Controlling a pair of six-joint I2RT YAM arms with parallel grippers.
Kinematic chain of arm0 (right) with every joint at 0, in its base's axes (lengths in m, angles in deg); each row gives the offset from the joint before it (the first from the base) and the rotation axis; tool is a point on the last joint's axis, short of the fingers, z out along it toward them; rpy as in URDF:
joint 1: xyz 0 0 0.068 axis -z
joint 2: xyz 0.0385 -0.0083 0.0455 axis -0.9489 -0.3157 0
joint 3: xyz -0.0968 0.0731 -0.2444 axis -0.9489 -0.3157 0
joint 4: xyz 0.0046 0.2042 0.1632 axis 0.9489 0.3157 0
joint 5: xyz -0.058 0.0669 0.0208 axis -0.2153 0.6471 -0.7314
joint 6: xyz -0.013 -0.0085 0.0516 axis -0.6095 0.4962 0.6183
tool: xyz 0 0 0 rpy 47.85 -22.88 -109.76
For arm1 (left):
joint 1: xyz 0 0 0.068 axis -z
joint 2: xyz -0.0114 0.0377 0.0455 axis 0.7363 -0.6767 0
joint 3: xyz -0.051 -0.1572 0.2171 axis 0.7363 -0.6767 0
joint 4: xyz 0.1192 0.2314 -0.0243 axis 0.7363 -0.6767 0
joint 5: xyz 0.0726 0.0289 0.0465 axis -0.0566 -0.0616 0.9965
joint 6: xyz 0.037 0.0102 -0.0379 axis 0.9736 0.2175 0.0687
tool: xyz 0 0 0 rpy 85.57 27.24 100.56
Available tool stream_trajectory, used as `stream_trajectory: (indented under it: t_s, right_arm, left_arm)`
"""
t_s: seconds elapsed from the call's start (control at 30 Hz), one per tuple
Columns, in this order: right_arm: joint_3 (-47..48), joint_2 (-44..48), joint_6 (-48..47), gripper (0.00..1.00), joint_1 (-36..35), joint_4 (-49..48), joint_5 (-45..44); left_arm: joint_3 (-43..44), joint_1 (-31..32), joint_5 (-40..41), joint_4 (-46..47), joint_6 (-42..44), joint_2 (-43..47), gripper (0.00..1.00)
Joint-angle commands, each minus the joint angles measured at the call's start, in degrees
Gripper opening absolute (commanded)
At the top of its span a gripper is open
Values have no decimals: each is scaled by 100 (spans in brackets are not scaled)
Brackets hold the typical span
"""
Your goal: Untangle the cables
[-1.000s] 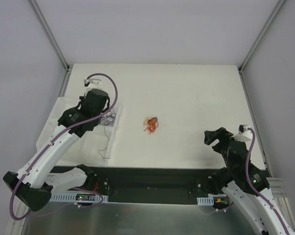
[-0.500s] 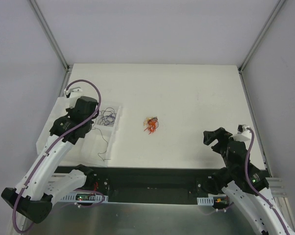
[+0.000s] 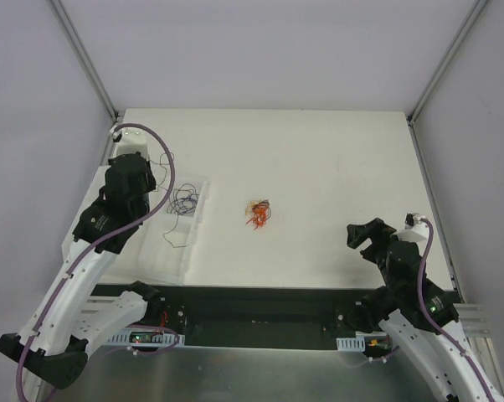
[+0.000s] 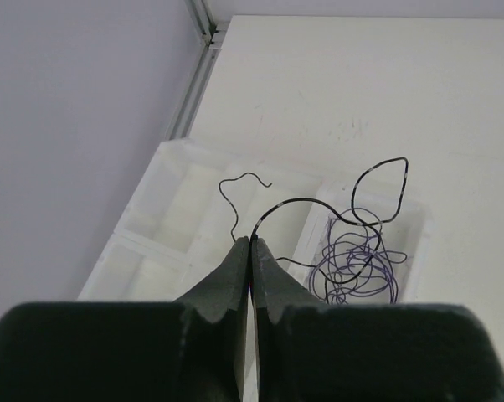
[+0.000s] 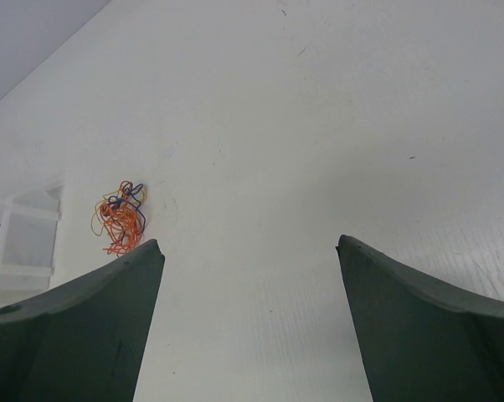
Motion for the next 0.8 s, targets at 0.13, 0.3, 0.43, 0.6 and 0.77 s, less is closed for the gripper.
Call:
stream_trajectory:
  t_s: [0.13,0.3,0.43,0.6,0.77]
  right_arm:
    - [-19,-150,0,88,11,-296,-22]
    - [-28,-177,0,88,11,-314,-21]
    - [-98,-168,0,88,11,-392,-31]
    - [-168,-440,-18,89,11,-673,84]
    - [-160,-669,17,88,11,-929,312]
  left_arm:
    - [-497,-15,-327,1012,1171,436,0]
    - [-812,-15,-836,522,742,770,0]
    - [-726,-15,-1136,-654,-144,911,0]
    - [-453,-15,-1469,-1939,-1384,964,0]
    - [-558,-15,-1760,-2635,-2351,674,0]
